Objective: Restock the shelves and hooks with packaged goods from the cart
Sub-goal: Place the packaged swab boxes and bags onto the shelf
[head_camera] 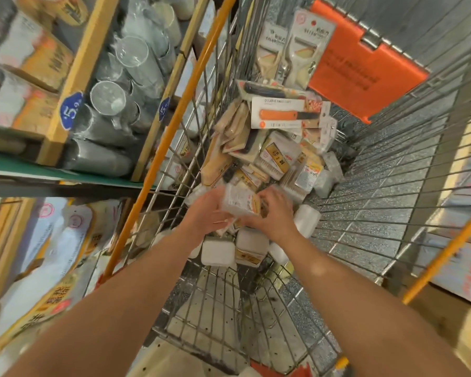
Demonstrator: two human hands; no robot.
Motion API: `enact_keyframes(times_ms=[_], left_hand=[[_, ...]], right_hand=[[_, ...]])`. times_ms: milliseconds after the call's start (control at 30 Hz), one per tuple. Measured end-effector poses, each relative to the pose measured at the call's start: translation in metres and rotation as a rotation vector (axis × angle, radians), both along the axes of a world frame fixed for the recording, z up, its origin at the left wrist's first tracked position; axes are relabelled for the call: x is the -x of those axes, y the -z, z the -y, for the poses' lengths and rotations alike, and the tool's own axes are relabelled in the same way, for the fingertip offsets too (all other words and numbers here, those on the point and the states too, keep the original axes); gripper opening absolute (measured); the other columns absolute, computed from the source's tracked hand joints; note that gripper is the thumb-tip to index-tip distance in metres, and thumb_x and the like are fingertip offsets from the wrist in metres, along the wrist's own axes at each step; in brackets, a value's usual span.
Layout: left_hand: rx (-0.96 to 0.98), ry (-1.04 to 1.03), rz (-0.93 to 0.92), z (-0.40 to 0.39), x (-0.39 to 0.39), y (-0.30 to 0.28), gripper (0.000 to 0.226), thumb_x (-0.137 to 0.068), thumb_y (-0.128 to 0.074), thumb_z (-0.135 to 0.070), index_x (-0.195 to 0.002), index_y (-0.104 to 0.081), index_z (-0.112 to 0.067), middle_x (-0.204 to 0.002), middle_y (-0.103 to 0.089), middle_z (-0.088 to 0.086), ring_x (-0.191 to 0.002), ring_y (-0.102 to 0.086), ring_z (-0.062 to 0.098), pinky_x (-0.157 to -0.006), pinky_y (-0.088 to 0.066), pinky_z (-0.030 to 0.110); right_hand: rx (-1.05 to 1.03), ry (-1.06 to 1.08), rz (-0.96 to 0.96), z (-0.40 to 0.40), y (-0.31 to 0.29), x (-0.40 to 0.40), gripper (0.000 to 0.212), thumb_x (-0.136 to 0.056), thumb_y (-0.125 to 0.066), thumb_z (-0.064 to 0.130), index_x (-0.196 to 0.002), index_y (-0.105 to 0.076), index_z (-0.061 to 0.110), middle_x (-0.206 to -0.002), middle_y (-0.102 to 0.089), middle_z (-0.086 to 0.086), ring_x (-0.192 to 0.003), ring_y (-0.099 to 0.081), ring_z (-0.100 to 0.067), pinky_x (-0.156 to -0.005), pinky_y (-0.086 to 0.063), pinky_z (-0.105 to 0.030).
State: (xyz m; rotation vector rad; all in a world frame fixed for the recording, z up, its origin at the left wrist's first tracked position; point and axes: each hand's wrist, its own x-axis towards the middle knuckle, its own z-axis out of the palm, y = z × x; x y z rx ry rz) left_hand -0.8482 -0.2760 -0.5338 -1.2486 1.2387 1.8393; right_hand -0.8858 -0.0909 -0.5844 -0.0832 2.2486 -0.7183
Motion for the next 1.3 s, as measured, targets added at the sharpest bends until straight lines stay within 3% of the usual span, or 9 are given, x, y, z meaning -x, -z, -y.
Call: enact_keyframes(times_ms=[200,267,433,667,833,933,1067,1167,1300], left_hand=[[-0.007,0.075,-0.018,0.004,0.011,0.0,0.022,-0.091,-0.066,-0.021,-0.113,-0.062,-0.019,-0.115,-0.066,0.015,-0.09,-0.068,0.024,-0.064,-0.054,0.031],[0.007,0.011,-0.018,0.009,0.011,0.003,0.022,-0.092,-0.065,-0.015,-0.113,-0.061,-0.016,-0.113,-0.067,0.014,-0.09,-0.069,0.025,-0.063,-0.055,0.03],[-0.095,-0.099,-0.004,0.016,0.004,0.011,0.036,-0.092,-0.056,0.002,-0.128,-0.056,-0.006,-0.116,-0.068,0.015,-0.099,-0.068,0.027,-0.077,-0.056,0.037],[-0.29,-0.2,-0.076,0.02,-0.002,0.008,0.029,-0.092,-0.046,0.007,-0.114,-0.06,-0.005,-0.106,-0.07,0.013,-0.095,-0.07,0.025,-0.079,-0.06,0.034],[-0.322,-0.201,-0.113,0.022,0.001,0.004,0.029,-0.086,-0.059,-0.004,-0.115,-0.059,-0.004,-0.103,-0.071,0.013,-0.088,-0.072,0.024,-0.071,-0.061,0.033],[-0.263,-0.198,-0.096,0.021,0.008,-0.003,0.025,-0.094,-0.047,0.001,-0.117,-0.056,-0.007,-0.102,-0.07,0.012,-0.083,-0.072,0.023,-0.067,-0.062,0.033],[-0.231,-0.114,-0.131,0.019,0.016,-0.016,0.036,-0.096,-0.039,0.005,-0.127,-0.052,-0.008,-0.106,-0.068,0.012,-0.085,-0.071,0.022,-0.062,-0.06,0.031],[-0.281,-0.057,-0.231,0.02,0.016,-0.023,0.042,-0.091,-0.048,0.0,-0.129,-0.053,-0.016,-0.103,-0.071,0.006,-0.085,-0.072,0.02,-0.062,-0.059,0.029],[-0.307,-0.012,-0.3,0.019,0.016,-0.027,0.052,-0.075,-0.057,-0.016,-0.124,-0.056,-0.033,-0.114,-0.068,0.005,-0.098,-0.069,0.025,-0.07,-0.059,0.035]], right_hand=[[0.151,-0.118,0.204,-0.017,-0.035,0.03,0.096,-0.066,-0.087,0.044,-0.146,-0.037,0.026,-0.154,-0.028,-0.003,-0.142,-0.025,-0.021,-0.113,-0.023,-0.039],[0.191,0.083,0.301,-0.024,-0.033,0.039,0.099,-0.069,-0.085,0.042,-0.149,-0.03,0.024,-0.152,-0.032,-0.002,-0.137,-0.033,-0.019,-0.113,-0.031,-0.04],[0.257,0.765,0.236,-0.025,-0.011,0.064,0.075,-0.084,-0.076,0.029,-0.145,-0.034,0.013,-0.137,-0.053,-0.006,-0.114,-0.056,-0.018,-0.096,-0.047,-0.034],[0.401,0.927,0.283,0.007,0.014,0.101,0.089,-0.072,-0.083,0.031,-0.144,-0.034,0.015,-0.133,-0.055,-0.004,-0.118,-0.056,-0.022,-0.102,-0.047,-0.044],[0.463,0.993,0.311,-0.002,-0.006,0.093,0.047,-0.087,-0.072,0.028,-0.129,-0.05,0.024,-0.116,-0.066,0.005,-0.102,-0.066,-0.016,-0.084,-0.054,-0.039],[0.501,0.959,0.438,-0.024,-0.029,0.085,0.025,-0.095,-0.061,0.03,-0.118,-0.054,0.029,-0.102,-0.068,0.007,-0.091,-0.067,-0.015,-0.081,-0.054,-0.041],[0.451,0.742,0.551,-0.047,-0.056,0.078,0.034,-0.087,-0.069,0.026,-0.117,-0.056,0.016,-0.096,-0.069,-0.003,-0.087,-0.066,-0.022,-0.079,-0.055,-0.042],[0.347,0.569,0.538,-0.05,-0.076,0.079,0.045,-0.081,-0.076,0.016,-0.12,-0.054,0.017,-0.11,-0.068,-0.006,-0.1,-0.066,-0.026,-0.094,-0.052,-0.047],[0.382,0.46,0.61,-0.041,-0.097,0.081,0.026,-0.085,-0.068,0.002,-0.102,-0.064,0.021,-0.093,-0.073,-0.002,-0.086,-0.07,-0.019,-0.081,-0.057,-0.037]])
